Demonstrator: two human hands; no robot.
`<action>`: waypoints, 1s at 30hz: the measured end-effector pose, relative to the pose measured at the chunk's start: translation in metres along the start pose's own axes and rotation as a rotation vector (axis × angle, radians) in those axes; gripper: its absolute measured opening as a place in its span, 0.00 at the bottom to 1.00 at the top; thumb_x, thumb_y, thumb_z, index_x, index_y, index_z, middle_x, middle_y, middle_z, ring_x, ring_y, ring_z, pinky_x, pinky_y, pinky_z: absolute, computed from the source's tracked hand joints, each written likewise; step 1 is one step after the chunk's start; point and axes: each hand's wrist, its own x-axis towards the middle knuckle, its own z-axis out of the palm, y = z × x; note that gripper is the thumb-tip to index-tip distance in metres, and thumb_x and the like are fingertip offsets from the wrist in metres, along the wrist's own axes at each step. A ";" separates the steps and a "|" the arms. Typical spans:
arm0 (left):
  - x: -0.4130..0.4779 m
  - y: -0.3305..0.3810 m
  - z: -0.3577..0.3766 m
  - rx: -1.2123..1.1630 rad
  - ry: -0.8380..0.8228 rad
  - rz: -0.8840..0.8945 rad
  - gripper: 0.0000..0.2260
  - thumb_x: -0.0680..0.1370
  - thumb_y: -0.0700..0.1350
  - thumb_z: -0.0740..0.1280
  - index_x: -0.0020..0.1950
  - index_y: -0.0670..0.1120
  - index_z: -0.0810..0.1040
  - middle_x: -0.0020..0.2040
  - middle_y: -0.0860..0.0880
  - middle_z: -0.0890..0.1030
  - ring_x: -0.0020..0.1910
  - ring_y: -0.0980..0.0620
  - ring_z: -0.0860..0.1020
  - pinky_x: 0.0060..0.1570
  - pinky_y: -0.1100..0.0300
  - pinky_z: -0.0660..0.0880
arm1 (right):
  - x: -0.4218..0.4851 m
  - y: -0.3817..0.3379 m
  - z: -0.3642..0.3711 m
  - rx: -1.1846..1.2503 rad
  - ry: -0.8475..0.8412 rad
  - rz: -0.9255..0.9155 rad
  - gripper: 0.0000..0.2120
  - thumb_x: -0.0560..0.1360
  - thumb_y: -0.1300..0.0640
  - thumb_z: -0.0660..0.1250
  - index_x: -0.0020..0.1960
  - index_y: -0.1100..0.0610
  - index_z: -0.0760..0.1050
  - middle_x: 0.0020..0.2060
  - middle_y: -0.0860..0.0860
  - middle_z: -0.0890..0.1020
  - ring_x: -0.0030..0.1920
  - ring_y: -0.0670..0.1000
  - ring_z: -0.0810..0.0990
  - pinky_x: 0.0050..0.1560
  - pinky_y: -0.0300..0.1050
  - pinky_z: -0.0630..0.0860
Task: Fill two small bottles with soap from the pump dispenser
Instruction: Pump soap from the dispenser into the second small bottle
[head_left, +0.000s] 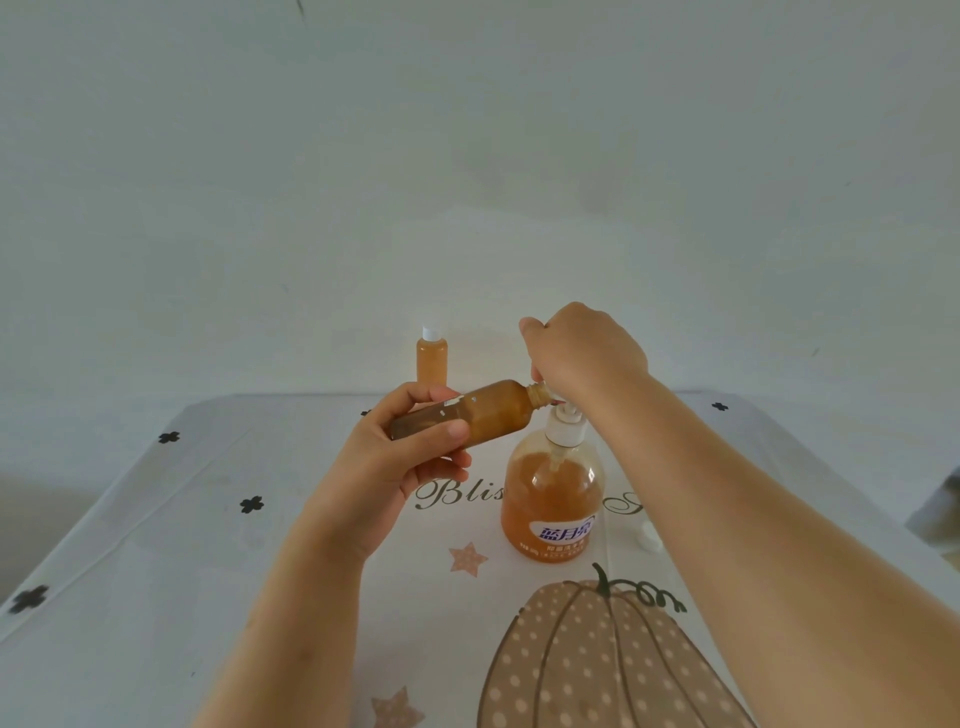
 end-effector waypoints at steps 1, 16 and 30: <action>0.000 0.000 0.000 0.010 0.000 -0.002 0.16 0.61 0.45 0.78 0.48 0.47 0.82 0.42 0.44 0.82 0.35 0.46 0.81 0.37 0.57 0.80 | 0.000 0.000 0.000 0.003 0.004 -0.002 0.21 0.81 0.49 0.54 0.46 0.58 0.82 0.38 0.53 0.85 0.34 0.53 0.79 0.36 0.43 0.72; 0.005 -0.002 -0.006 0.044 0.008 -0.006 0.20 0.62 0.45 0.78 0.51 0.43 0.80 0.42 0.45 0.81 0.36 0.47 0.80 0.38 0.57 0.80 | 0.003 0.008 0.017 0.034 0.044 -0.021 0.21 0.81 0.49 0.55 0.46 0.59 0.82 0.36 0.53 0.82 0.35 0.53 0.78 0.34 0.43 0.70; 0.001 -0.001 -0.001 0.030 -0.007 0.004 0.19 0.63 0.46 0.77 0.52 0.45 0.79 0.43 0.45 0.81 0.35 0.47 0.80 0.33 0.58 0.78 | -0.001 0.002 -0.001 0.006 0.042 -0.020 0.20 0.81 0.49 0.54 0.47 0.58 0.82 0.38 0.52 0.83 0.32 0.52 0.76 0.33 0.42 0.69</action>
